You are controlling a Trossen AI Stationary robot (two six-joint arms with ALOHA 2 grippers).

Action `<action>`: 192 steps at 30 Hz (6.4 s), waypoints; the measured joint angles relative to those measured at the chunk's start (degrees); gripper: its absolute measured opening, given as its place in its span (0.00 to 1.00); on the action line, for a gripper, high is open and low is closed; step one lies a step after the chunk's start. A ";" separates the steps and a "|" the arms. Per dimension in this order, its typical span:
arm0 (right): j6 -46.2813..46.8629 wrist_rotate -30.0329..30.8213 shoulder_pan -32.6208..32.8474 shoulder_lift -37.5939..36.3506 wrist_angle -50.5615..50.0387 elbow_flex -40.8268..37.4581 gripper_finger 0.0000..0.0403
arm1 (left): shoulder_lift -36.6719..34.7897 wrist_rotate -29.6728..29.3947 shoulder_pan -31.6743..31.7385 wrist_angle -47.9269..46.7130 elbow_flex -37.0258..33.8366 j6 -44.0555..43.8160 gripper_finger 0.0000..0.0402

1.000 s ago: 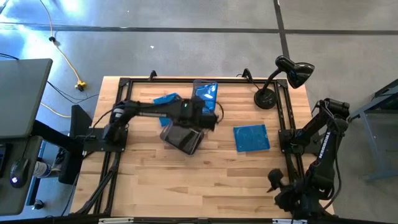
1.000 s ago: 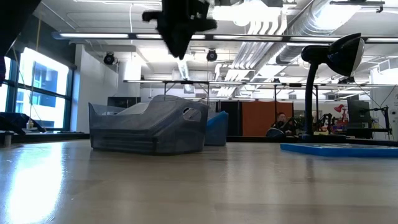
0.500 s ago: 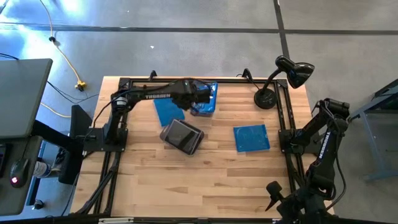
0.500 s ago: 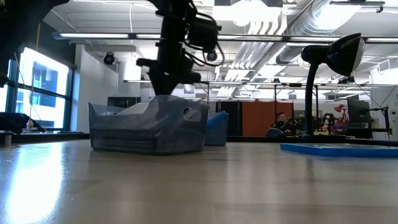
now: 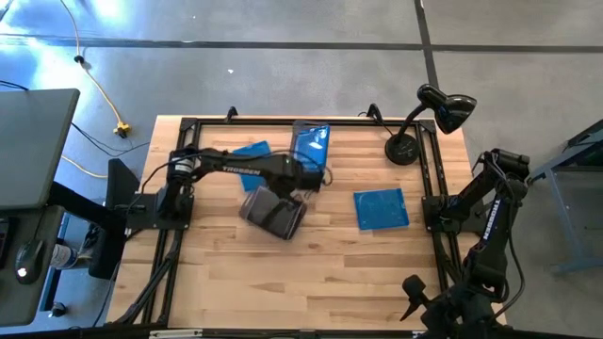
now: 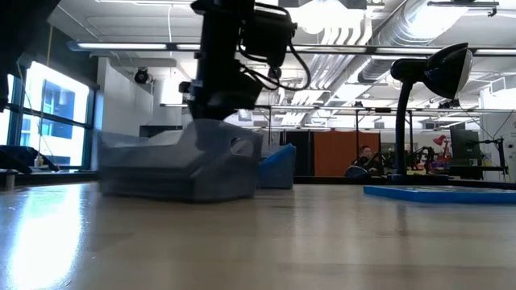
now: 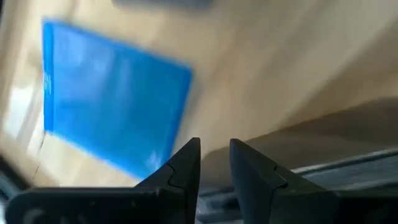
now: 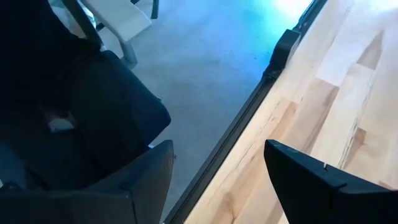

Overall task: Pick & place jewel cases by type
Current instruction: Adjust the bottom black bin, then put the top left blue CD case into the top black bin

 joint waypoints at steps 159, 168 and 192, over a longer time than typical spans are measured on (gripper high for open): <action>8.27 -14.61 -48.84 8.12 -2.02 -19.74 0.61 | -6.01 3.24 -14.03 31.70 -6.29 -18.96 0.21; 12.53 -7.67 -39.10 -2.44 -3.70 -19.92 0.61 | -5.42 7.40 -15.38 47.54 -6.55 -21.75 0.21; 5.14 2.84 -16.54 -3.37 -6.68 -19.85 0.61 | 4.66 14.76 -10.82 58.40 -6.44 -12.58 0.21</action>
